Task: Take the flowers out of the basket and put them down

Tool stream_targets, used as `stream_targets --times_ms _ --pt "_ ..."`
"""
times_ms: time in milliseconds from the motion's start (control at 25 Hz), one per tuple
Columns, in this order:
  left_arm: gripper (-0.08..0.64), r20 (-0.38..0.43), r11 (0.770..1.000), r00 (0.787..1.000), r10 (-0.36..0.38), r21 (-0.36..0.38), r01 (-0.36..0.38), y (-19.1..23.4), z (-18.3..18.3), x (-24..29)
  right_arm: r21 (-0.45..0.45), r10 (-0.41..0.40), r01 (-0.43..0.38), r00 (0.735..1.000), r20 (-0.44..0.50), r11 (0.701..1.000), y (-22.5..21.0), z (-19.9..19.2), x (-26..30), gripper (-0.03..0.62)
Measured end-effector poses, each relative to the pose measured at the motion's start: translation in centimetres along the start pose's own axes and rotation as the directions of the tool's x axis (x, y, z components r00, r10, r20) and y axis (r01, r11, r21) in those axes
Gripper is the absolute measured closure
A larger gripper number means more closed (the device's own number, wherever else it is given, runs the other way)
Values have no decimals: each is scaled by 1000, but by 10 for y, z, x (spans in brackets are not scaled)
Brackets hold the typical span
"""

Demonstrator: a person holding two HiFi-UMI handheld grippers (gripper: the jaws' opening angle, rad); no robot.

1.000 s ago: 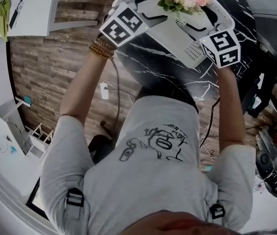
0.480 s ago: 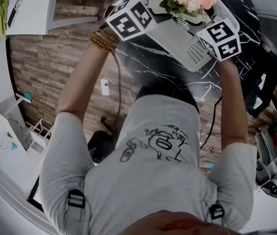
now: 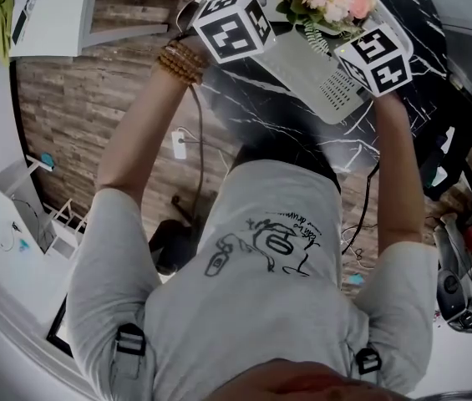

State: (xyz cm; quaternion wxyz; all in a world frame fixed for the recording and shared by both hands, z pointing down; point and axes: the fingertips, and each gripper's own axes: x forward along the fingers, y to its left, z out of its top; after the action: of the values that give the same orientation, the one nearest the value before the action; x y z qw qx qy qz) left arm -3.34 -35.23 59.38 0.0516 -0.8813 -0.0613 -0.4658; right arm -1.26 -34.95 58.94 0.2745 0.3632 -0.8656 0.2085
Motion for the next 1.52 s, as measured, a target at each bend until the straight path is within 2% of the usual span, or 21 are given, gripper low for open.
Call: stream_targets --times_ms 280,560,720,1160,1520 --pt "243 -47 993 998 44 115 -38 7 9 9 5 -6 6 1000 -20 1000 -4 -4 2 253" --pt "282 -42 993 999 25 117 -20 4 8 11 -11 10 -10 1000 -26 1000 -1 -5 4 291" --pt "305 -41 992 999 25 122 -20 2 8 12 -16 6 -6 1000 -25 1000 -2 -5 4 293" --pt "305 -37 993 999 36 117 -31 2 12 7 -37 -7 7 1000 6 999 -1 1 -1 308" --pt "307 -22 990 998 56 133 -53 4 26 -16 -52 -21 23 999 43 998 2 23 -17 310"
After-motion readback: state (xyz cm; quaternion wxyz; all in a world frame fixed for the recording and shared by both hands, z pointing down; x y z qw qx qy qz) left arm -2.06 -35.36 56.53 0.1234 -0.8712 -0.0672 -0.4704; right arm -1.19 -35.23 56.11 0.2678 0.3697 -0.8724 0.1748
